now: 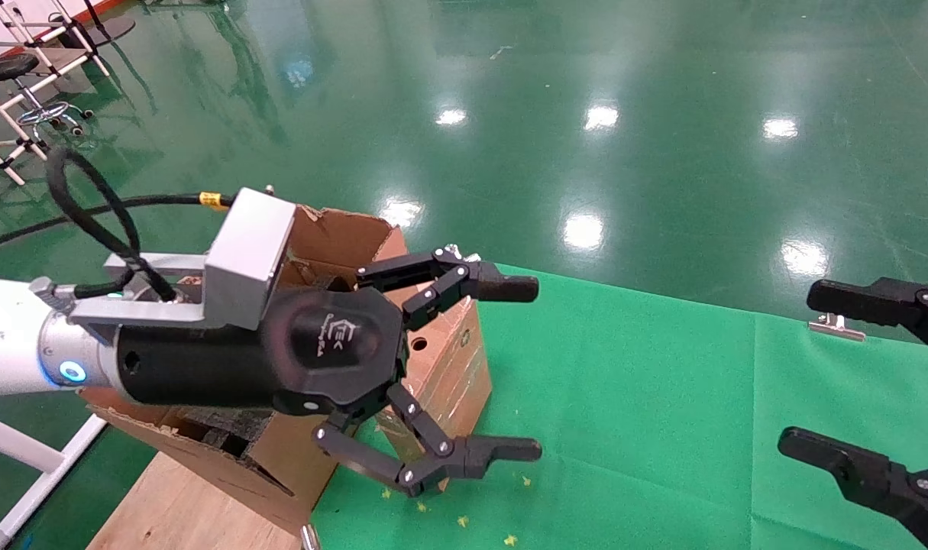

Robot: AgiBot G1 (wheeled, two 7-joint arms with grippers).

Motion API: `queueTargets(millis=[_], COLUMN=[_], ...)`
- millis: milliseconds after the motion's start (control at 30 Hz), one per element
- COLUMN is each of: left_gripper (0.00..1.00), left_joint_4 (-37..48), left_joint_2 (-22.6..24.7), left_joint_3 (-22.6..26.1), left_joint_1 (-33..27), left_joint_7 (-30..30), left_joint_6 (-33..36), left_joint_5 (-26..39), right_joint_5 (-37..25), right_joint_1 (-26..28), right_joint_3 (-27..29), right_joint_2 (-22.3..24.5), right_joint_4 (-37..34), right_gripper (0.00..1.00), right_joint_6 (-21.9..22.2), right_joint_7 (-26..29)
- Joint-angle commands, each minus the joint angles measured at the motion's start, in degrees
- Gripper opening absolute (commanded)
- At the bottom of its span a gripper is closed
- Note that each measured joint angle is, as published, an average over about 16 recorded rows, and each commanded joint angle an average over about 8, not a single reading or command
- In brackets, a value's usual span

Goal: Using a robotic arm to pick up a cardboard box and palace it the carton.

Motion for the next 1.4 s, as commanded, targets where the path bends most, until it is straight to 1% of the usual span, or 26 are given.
queueTargets(millis=[33,200,400,533,633,733,900,1000,1100,1267,1400], left_gripper=[1.0,1.0,1.0,1.0,1.0,1.0,1.0,1.0,1.0,1.0,1.0], left_joint_4=[0.02,0.25,-1.14,-1.74,-1.82,-1.83,-1.17,-0.13,1.42,3.31,4.5], left_joint_2=[-0.3,-1.89,-3.28,-3.64,-3.87,-3.98,-3.65,-2.86,-1.21,2.51,5.45], left_joint_3=[0.02,2.6,7.75,10.36,11.4,11.77,11.87,13.08,15.21,20.28,24.86], left_joint_1=[-0.12,-5.28,-13.42,-17.25,-18.92,-19.52,-19.11,-20.33,-22.92,-29.19,-33.56], left_joint_7=[-0.05,-4.18,-12.67,-17.81,-19.75,-20.33,-20.52,-22.71,-26.79,-34.9,-40.07], left_joint_6=[0.02,0.89,2.24,2.93,3.07,3.06,3.07,3.34,3.74,4.32,4.71], left_joint_5=[0.23,6.61,19.01,24.86,27.24,28.09,27.37,28.77,31.68,39.16,43.92], right_joint_5=[0.0,0.0,0.0,0.0,0.0,0.0,0.0,0.0,0.0,0.0,0.0], right_joint_1=[0.0,0.0,0.0,0.0,-0.01,-0.01,-0.01,-0.01,-0.01,-0.01,-0.01], right_joint_3=[0.0,0.0,0.0,0.0,0.0,0.0,0.0,0.0,0.0,0.0,0.0], right_joint_2=[0.0,0.0,0.0,0.0,0.01,0.01,0.01,0.01,0.01,0.01,0.01], right_joint_4=[0.0,0.0,0.0,0.0,-0.01,-0.01,-0.01,-0.01,-0.01,-0.01,-0.01], right_gripper=[0.0,0.0,0.0,0.0,0.0,0.0,0.0,0.0,0.0,0.0,0.0], right_joint_6=[0.0,0.0,0.0,0.0,0.01,0.02,0.02,0.02,0.02,0.02,0.02], right_joint_7=[0.0,0.0,0.0,0.0,0.0,0.0,0.0,0.0,0.0,0.0,0.0])
